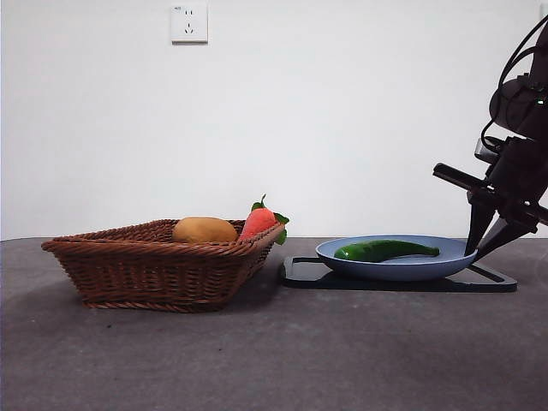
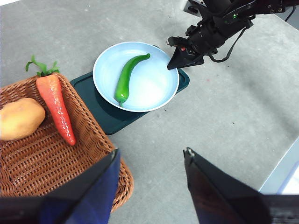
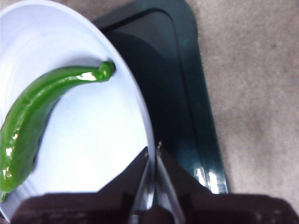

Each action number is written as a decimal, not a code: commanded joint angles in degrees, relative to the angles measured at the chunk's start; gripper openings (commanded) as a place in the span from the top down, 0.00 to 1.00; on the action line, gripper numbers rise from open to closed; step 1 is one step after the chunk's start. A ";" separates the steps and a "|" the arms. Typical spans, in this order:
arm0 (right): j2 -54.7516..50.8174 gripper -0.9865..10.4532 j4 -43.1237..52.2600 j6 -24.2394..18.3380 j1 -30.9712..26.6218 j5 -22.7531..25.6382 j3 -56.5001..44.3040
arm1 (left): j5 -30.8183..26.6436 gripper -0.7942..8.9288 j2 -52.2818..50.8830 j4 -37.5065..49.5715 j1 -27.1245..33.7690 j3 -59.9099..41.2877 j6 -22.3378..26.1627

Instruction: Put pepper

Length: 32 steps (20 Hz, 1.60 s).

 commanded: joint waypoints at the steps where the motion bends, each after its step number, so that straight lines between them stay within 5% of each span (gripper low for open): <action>1: 1.51 0.83 0.81 0.17 0.13 -0.02 1.42 | -0.22 0.67 0.46 0.46 -0.42 0.90 0.48; 7: -1.84 0.74 -1.60 -0.74 -0.31 -0.04 1.42 | -0.35 0.67 0.46 0.33 -0.42 0.90 0.50; 12: -16.13 0.74 -11.21 -7.74 -0.26 -0.22 1.42 | -3.15 0.67 0.50 0.39 -0.42 0.90 0.72; 16: -29.77 0.75 -21.97 -13.53 3.63 -4.61 1.42 | -3.17 0.67 0.50 0.44 -0.37 0.90 1.16; 22: -44.65 0.82 -38.53 -19.34 11.41 -5.01 1.42 | -3.15 0.67 0.50 0.35 -0.37 0.90 1.81; 27: -51.54 0.91 -46.21 -24.61 13.55 -4.26 1.42 | -3.15 0.90 0.50 0.26 -0.37 0.90 1.81; 32: -53.64 0.91 -46.21 -23.02 13.53 -4.26 1.42 | -3.13 0.91 0.50 0.44 -0.37 0.90 1.81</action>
